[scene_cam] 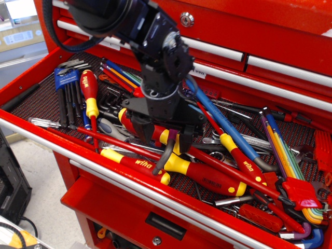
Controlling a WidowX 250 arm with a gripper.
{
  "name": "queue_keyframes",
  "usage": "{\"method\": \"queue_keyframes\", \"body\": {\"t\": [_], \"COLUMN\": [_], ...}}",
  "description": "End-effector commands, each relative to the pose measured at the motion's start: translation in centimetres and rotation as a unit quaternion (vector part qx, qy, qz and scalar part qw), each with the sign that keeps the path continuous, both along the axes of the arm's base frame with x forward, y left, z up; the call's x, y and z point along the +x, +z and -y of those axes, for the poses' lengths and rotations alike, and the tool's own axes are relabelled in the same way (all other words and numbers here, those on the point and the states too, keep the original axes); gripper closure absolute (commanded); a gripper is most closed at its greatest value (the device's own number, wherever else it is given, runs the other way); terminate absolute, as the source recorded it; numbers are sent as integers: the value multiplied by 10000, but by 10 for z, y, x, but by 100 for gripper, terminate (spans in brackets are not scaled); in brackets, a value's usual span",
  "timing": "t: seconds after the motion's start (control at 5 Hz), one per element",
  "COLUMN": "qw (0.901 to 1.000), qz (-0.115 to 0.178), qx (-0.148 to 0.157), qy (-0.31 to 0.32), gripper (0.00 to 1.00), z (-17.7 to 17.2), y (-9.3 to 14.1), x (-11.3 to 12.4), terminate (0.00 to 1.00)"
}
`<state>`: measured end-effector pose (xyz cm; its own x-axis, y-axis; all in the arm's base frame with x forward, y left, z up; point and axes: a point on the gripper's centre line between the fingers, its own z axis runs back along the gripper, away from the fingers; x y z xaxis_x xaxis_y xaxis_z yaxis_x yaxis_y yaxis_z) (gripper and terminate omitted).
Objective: Pick up violet Allen key
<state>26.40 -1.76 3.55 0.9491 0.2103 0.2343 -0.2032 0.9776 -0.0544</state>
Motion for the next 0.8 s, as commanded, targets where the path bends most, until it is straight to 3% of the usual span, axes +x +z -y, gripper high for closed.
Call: {"method": "queue_keyframes", "body": {"t": [0.0, 0.2, 0.6], "qw": [9998, 9999, 9945], "qz": [125, 35, -294], "qx": [-129, -118, 966], "qy": [120, 44, -282], "gripper": [100, 100, 100], "z": [1, 0, -5], "y": [-3, 2, 71], "x": [0, 2, 10], "terminate": [0, 0, 0]}}
